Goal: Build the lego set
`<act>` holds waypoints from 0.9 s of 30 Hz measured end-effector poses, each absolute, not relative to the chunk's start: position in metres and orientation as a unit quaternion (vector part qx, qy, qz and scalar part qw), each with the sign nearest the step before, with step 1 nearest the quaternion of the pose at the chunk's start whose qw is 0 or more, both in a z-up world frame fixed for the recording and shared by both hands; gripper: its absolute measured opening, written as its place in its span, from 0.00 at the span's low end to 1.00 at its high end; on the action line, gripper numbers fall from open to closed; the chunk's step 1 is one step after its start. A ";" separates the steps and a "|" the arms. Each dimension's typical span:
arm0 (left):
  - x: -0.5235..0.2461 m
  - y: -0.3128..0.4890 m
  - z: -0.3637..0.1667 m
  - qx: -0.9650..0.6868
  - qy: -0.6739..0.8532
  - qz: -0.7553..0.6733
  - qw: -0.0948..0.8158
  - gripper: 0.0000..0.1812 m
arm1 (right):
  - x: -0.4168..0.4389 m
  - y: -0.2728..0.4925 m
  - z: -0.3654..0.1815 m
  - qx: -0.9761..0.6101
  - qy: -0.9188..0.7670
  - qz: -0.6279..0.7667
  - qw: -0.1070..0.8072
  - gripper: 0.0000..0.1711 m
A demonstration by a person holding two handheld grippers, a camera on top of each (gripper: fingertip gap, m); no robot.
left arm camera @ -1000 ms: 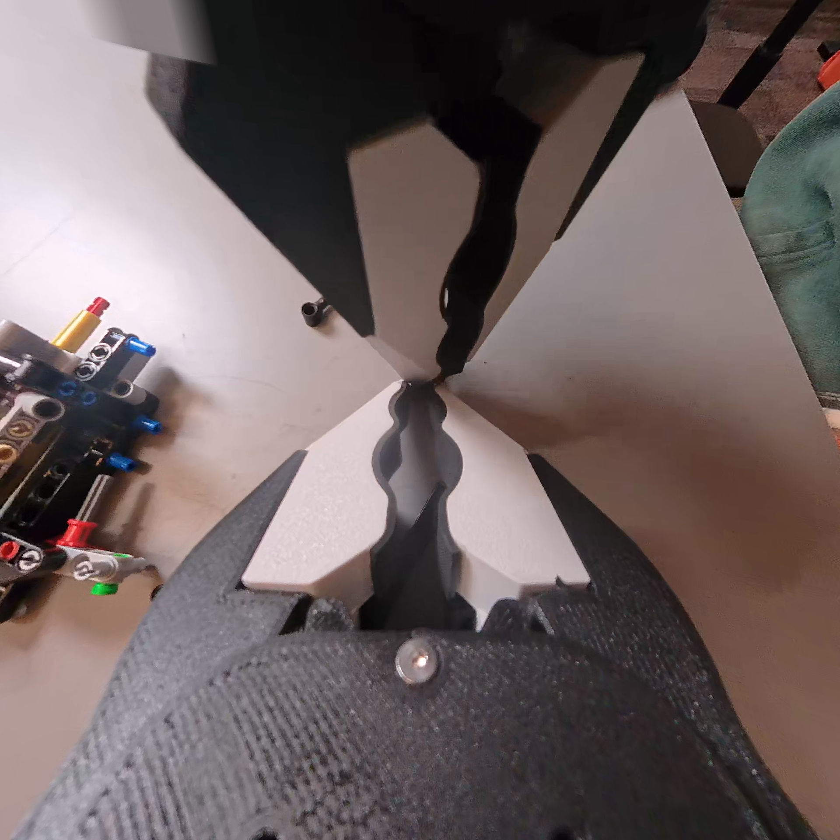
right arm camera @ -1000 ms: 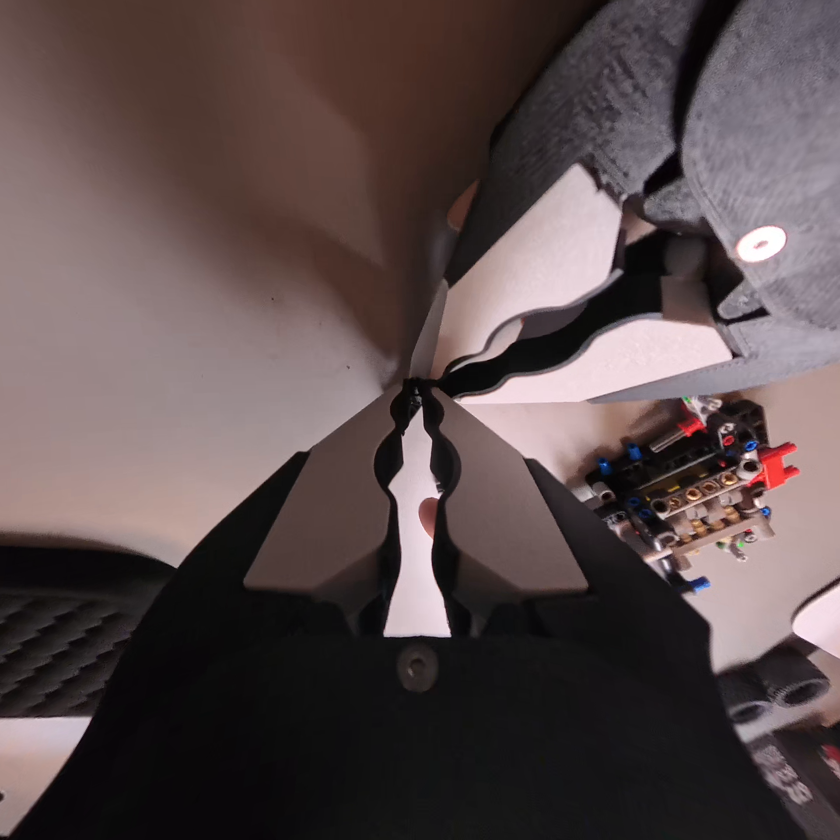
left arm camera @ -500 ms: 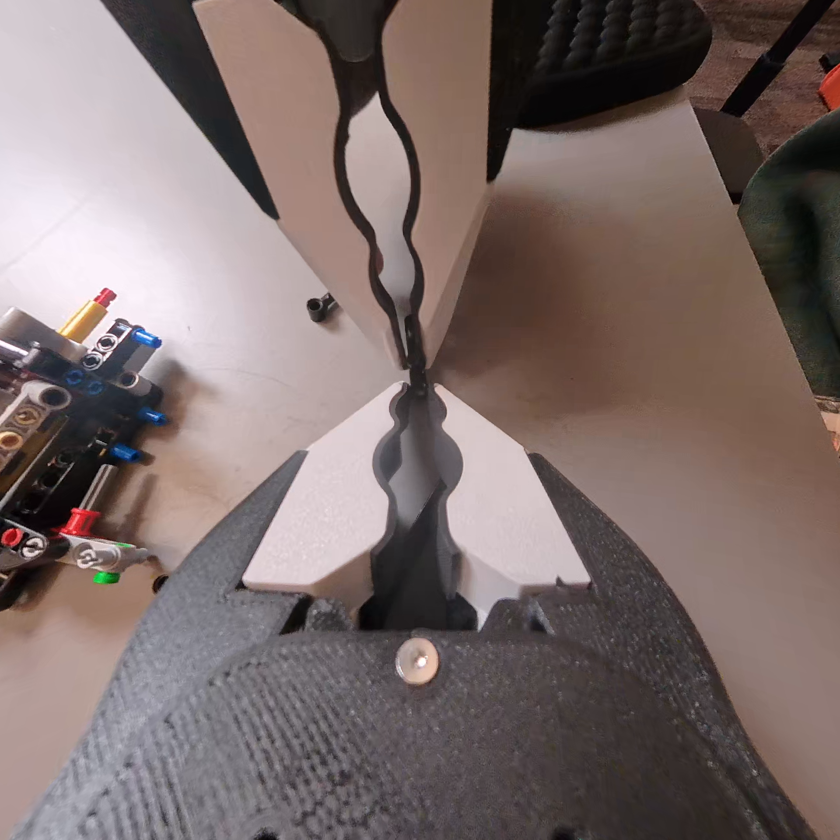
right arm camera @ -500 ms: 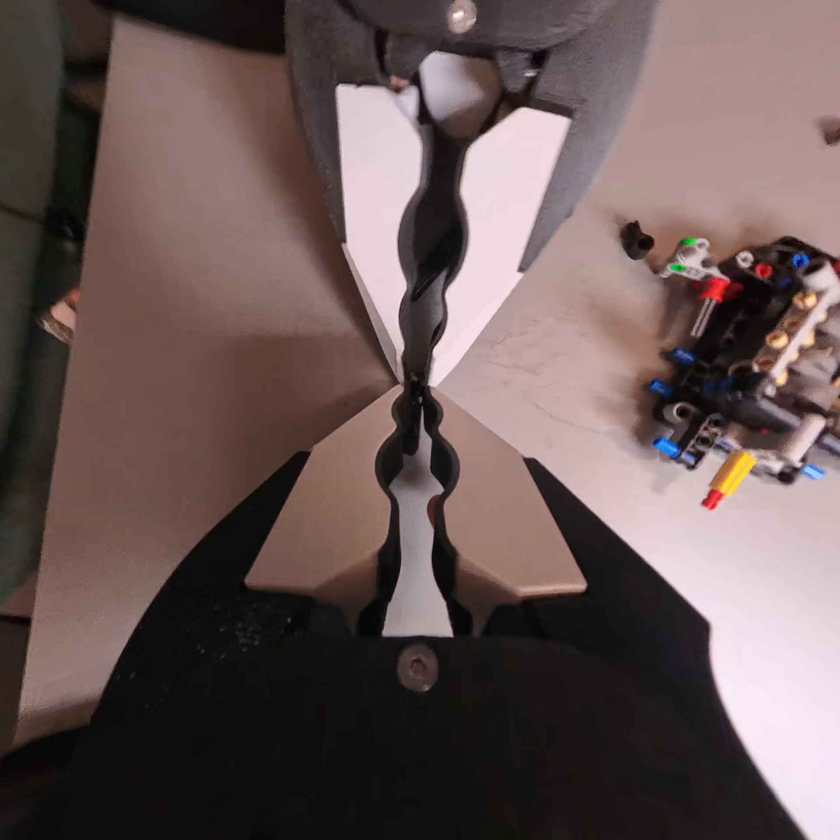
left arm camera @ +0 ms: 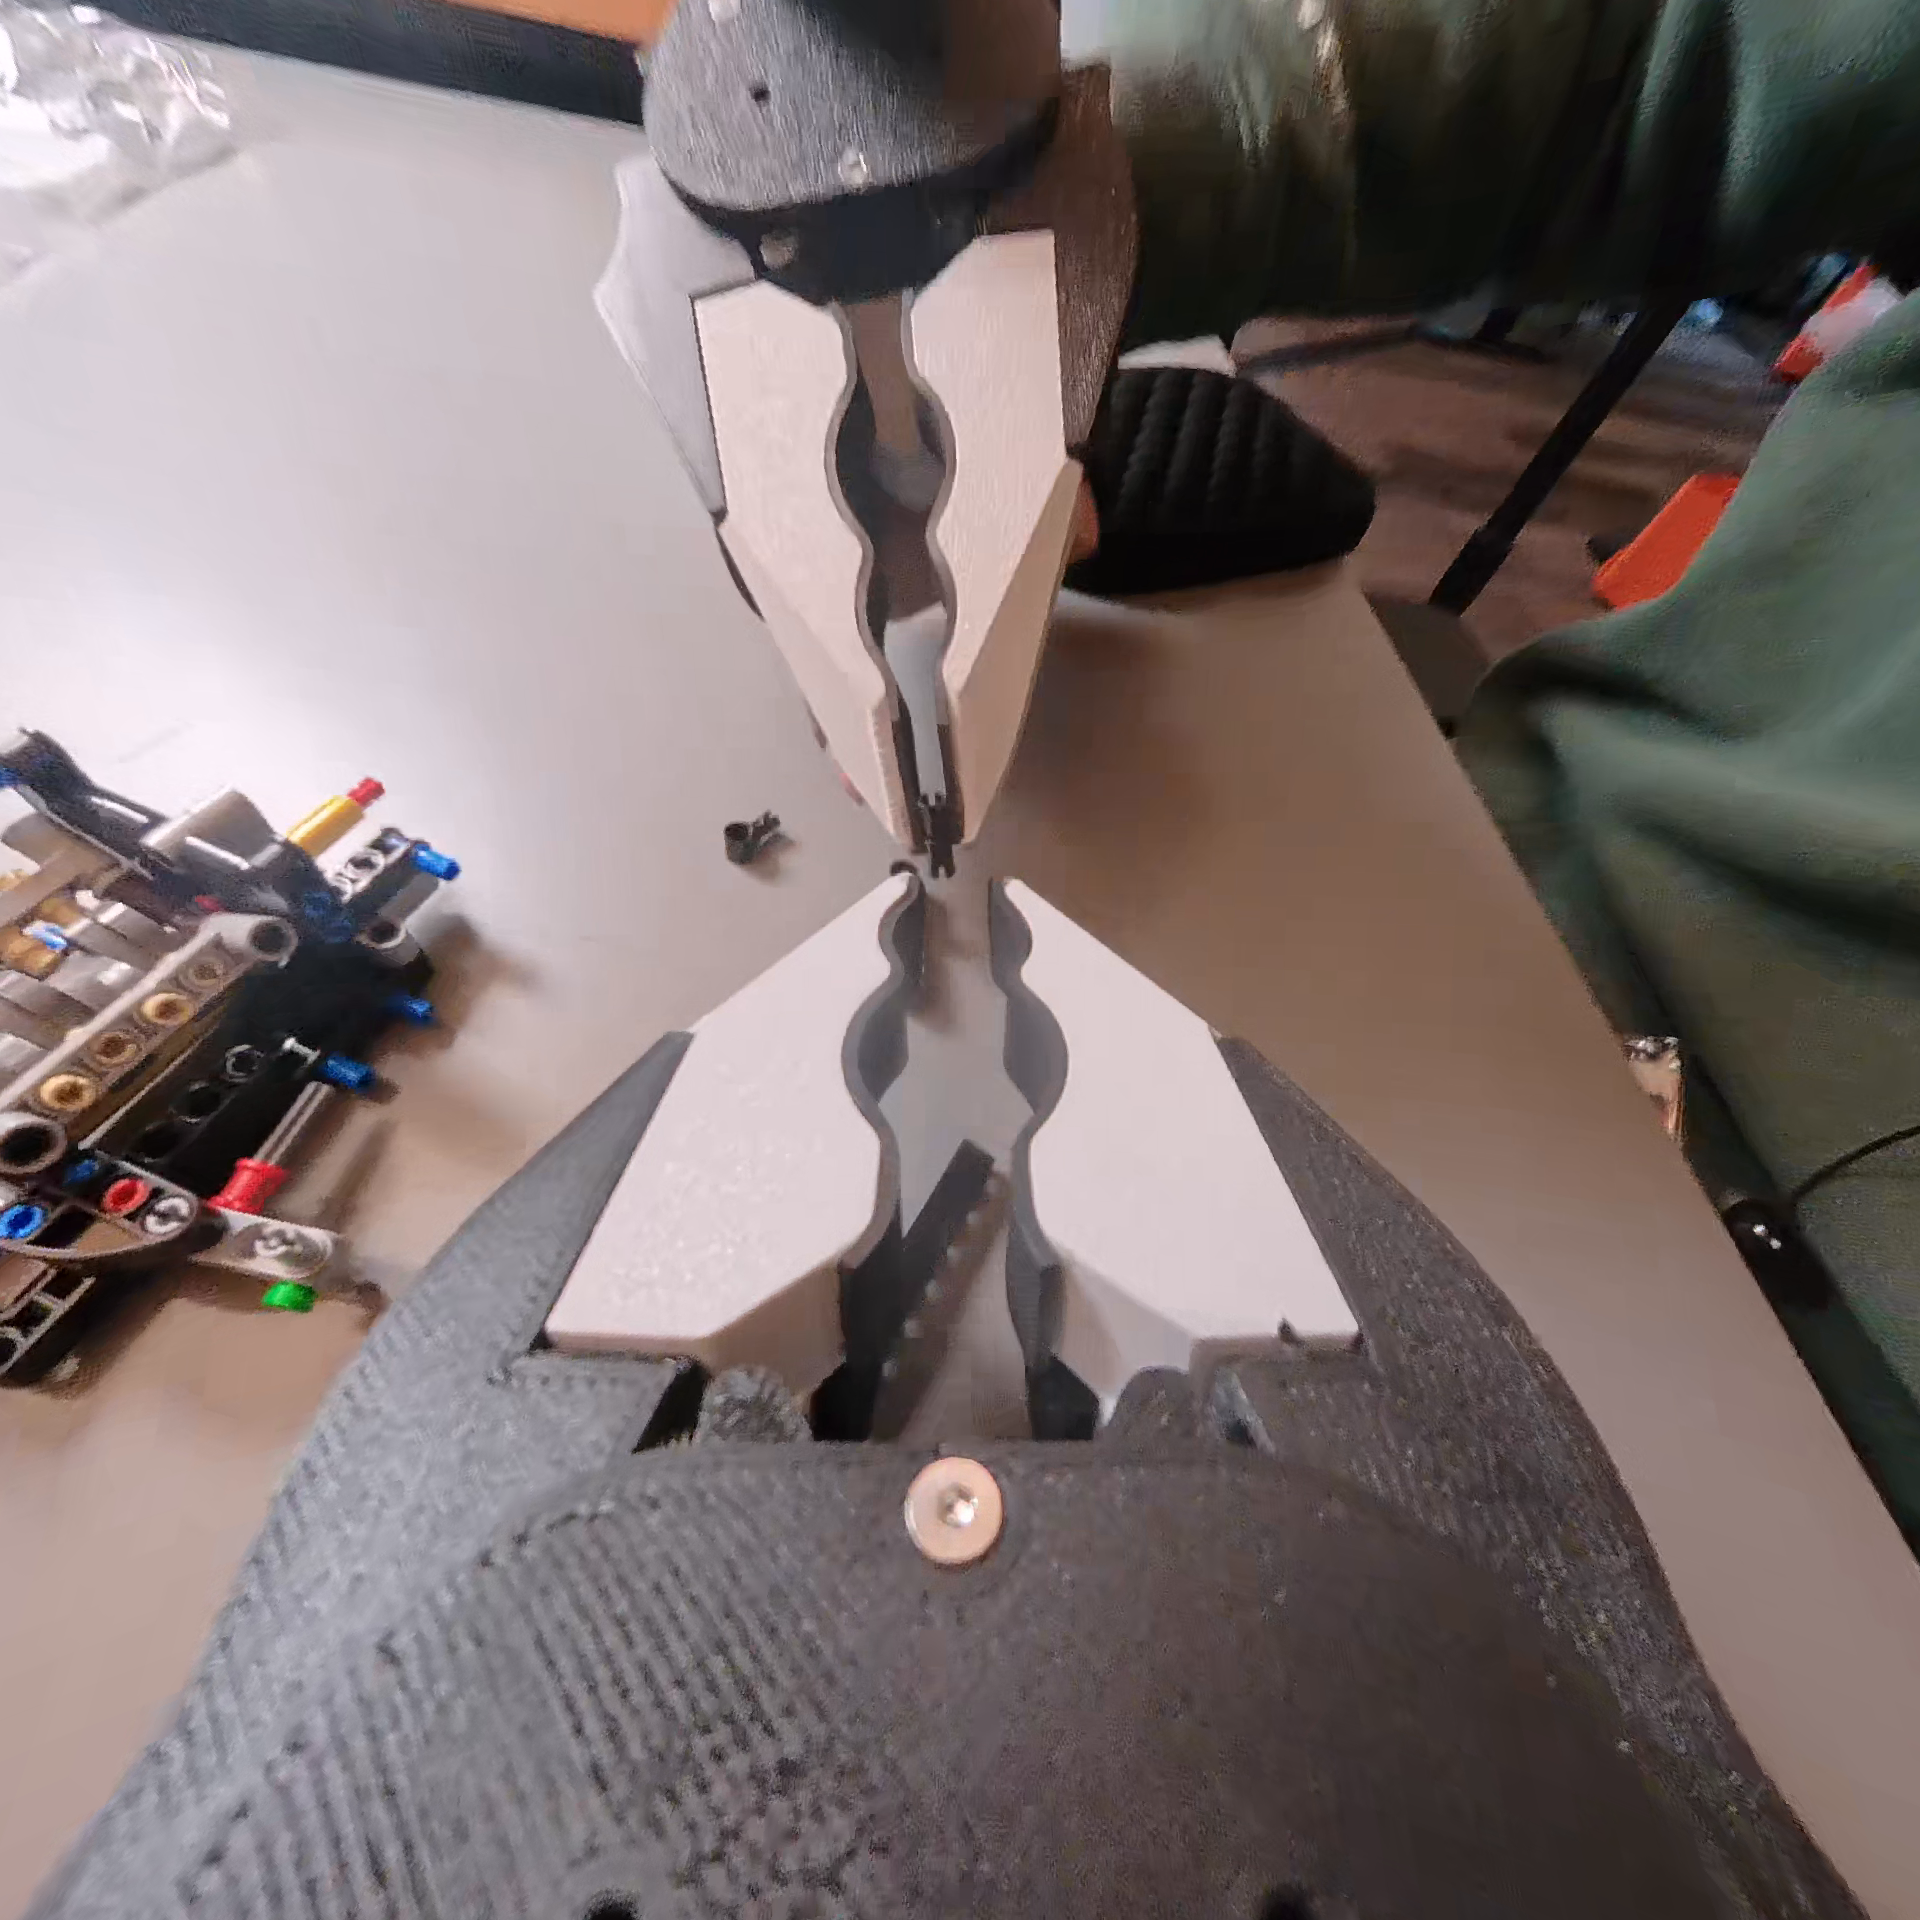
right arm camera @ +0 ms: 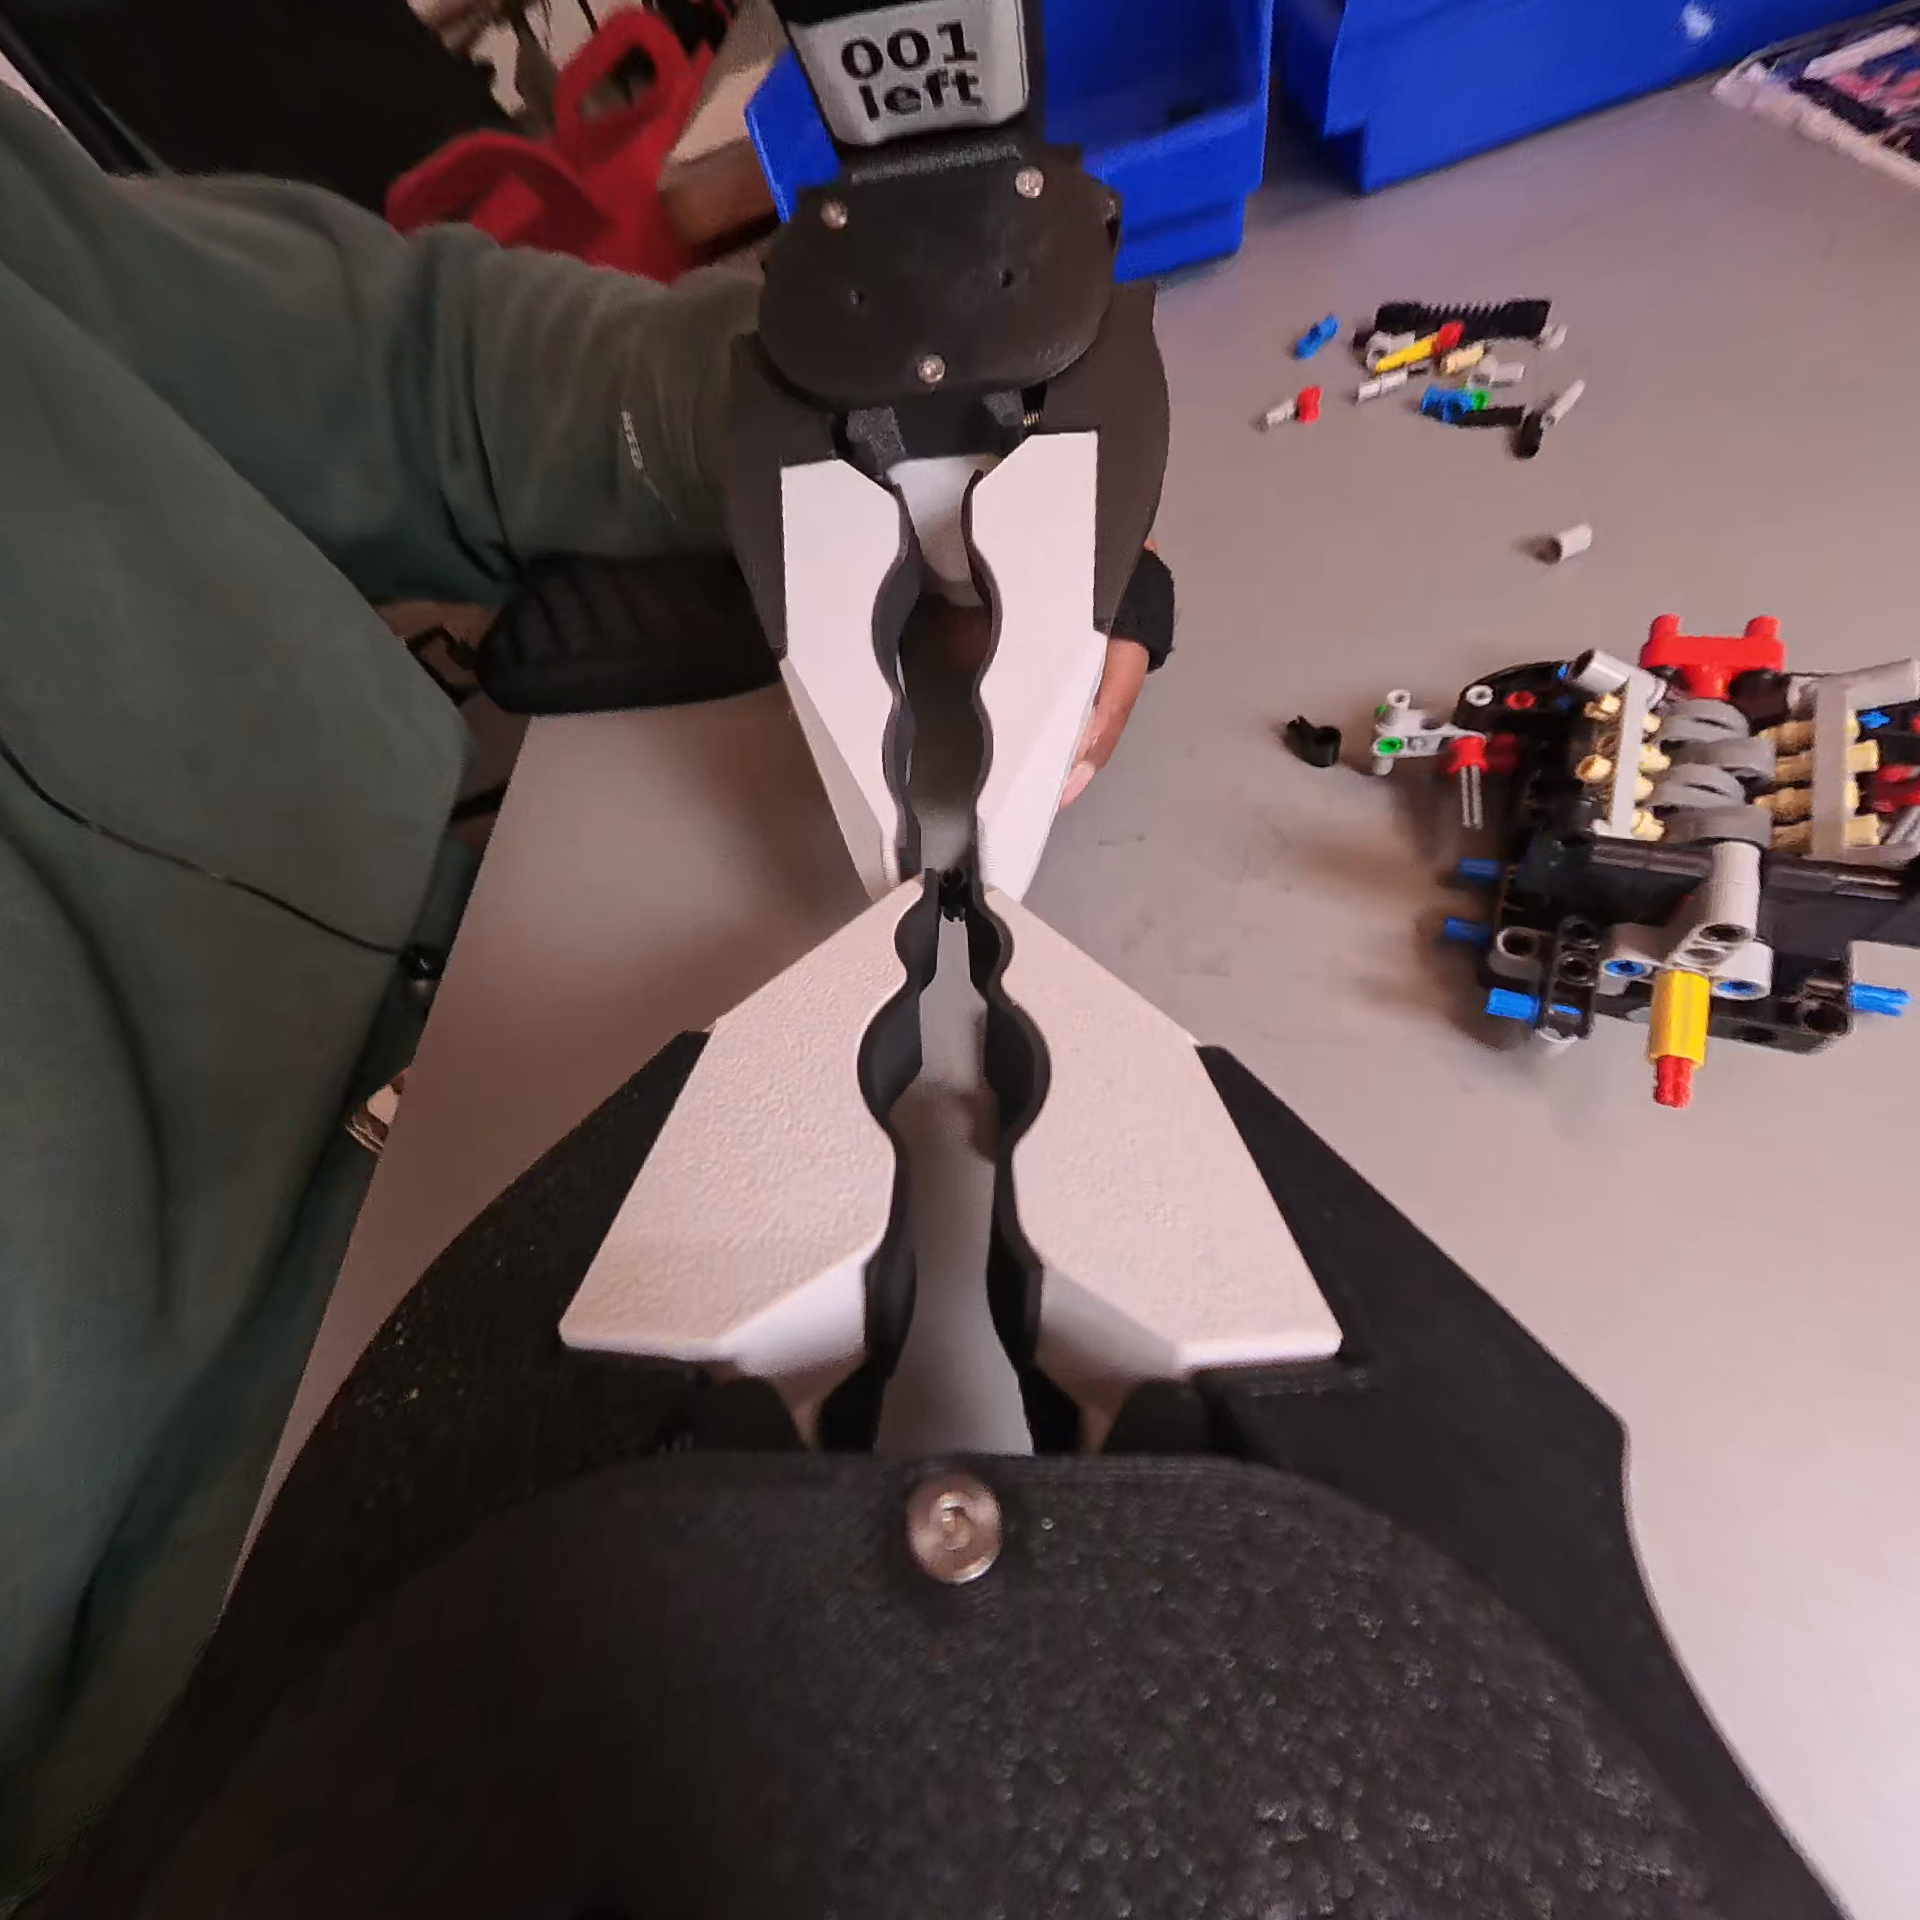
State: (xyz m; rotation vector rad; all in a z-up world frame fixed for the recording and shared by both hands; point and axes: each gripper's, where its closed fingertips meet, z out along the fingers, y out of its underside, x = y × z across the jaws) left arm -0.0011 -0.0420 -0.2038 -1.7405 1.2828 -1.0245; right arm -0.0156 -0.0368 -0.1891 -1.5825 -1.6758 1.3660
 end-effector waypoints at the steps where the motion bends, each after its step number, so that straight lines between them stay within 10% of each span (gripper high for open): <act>1: -0.001 -0.041 -0.199 -0.674 0.492 -0.406 0.372 0.05 | -0.016 -0.038 -0.186 -0.572 -0.602 0.506 0.234 0.02; 27: 0.003 -0.056 -0.221 -0.700 0.520 -0.383 0.305 0.01 | -0.009 -0.054 -0.209 -0.546 -0.703 0.379 0.252 0.05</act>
